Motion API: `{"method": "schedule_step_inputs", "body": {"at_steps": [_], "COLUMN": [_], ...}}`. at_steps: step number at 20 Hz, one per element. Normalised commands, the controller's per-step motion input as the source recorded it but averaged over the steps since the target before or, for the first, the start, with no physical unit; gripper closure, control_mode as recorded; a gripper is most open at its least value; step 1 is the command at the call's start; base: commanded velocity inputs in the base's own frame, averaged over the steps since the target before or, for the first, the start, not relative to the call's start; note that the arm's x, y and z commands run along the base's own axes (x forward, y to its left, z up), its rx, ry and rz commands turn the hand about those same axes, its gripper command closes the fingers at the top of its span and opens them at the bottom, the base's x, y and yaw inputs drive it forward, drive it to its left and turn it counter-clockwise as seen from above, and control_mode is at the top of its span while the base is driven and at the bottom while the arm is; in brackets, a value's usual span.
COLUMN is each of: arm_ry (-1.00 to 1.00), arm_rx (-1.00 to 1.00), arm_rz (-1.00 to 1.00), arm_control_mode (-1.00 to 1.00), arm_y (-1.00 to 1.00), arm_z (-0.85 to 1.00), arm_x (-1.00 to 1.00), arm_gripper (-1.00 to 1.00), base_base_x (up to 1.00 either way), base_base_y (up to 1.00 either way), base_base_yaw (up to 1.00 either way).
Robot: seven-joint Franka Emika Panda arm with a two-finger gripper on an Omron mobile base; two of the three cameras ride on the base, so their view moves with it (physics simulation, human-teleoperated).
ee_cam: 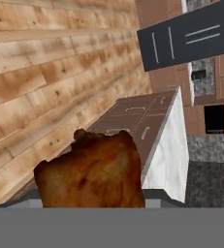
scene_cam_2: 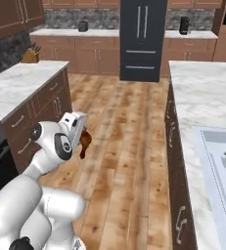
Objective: Take the chicken drumsticks from the pan and place one on each plate on the dining counter.
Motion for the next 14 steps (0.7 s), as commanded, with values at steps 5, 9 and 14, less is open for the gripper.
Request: {"method": "schedule_step_inputs", "body": {"at_steps": [5, 9, 14], "arm_ry": [0.0, 0.0, 0.0], "arm_rx": [0.0, 0.0, 0.0], "arm_rz": [0.0, 0.0, 0.0], "arm_control_mode": [1.0, 1.0, 1.0], "arm_y": [0.0, 0.0, 0.0], "arm_z": [0.0, 0.0, 0.0], "arm_x": [0.0, 0.0, 0.0], "arm_gripper": [1.0, 1.0, 1.0], "base_base_x": [-1.0, -1.0, -1.0], "base_base_y": [-0.58, -0.35, -0.24], "base_base_yaw": [-0.23, -0.27, -0.3]}}
